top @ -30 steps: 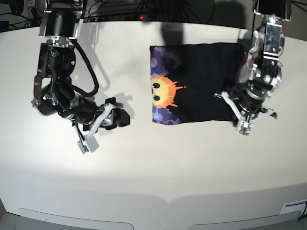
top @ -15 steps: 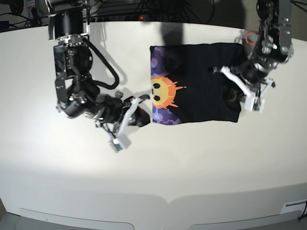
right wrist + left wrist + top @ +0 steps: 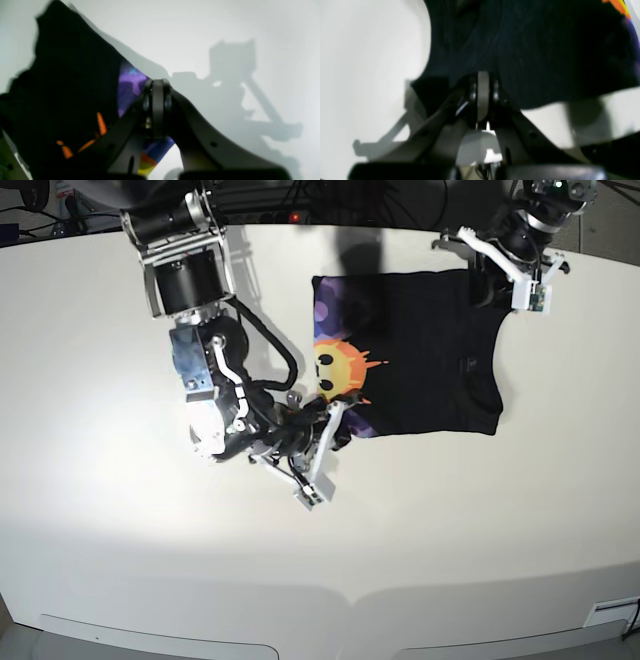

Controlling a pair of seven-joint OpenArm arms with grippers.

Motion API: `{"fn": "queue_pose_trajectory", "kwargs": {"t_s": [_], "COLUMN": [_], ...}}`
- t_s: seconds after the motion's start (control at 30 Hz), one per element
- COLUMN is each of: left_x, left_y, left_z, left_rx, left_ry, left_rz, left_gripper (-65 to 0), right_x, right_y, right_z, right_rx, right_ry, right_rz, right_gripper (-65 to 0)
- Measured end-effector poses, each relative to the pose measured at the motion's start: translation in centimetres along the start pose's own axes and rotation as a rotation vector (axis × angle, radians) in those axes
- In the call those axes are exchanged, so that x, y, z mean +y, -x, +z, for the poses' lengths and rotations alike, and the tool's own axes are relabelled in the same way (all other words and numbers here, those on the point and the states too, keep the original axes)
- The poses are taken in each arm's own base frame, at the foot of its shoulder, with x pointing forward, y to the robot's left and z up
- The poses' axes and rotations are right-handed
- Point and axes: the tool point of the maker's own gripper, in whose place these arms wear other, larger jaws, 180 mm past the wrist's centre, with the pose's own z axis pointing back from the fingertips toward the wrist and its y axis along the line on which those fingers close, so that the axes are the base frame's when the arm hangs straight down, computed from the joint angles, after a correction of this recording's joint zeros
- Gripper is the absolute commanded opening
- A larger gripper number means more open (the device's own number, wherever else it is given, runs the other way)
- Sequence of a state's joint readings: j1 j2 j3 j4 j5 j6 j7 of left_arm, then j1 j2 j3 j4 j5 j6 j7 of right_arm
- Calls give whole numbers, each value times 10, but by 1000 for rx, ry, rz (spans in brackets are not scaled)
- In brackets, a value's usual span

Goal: Fold the T-shirt properly
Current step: 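Smooth the folded shirt edges with both grippers, then release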

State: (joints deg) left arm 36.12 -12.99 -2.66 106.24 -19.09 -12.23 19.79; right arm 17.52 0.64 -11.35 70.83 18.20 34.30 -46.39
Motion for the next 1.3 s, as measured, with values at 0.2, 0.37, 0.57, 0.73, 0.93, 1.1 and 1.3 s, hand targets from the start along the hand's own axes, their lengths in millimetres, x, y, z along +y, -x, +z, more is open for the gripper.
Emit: {"fn": "queue_pose_trajectory", "kwargs": {"t_s": [0.2, 0.37, 0.57, 0.73, 0.93, 1.1, 1.3], "left_x": [26, 44, 59, 72, 77, 65, 63], "left_y": [27, 5, -24, -53, -85, -97, -96], "left_z": [-29, -61, -92, -118, -135, -142, -142], "left_rx": [38, -24, -48, -65, -69, -60, -59], "left_ry": [-35, -54, -78, -100, -111, -56, -51], "left_rz": [36, 53, 51, 39, 40, 20, 21], "left_gripper": [-650, -650, -650, -650, -650, -650, -650], "right_x": [-16, -18, -1, 32, 63, 91, 110], "right_y": [25, 55, 77, 98, 116, 114, 110], "right_z": [-1, 2, 12, 23, 34, 31, 26], "right_rx": [55, 87, 63, 44, 29, 3, -4], "right_ry": [61, 63, 52, 14, -18, -60, -105], "right_rz": [24, 3, 0, -4, -22, -65, -75], "right_gripper": [-650, -650, -650, -650, -650, -650, -650]}}
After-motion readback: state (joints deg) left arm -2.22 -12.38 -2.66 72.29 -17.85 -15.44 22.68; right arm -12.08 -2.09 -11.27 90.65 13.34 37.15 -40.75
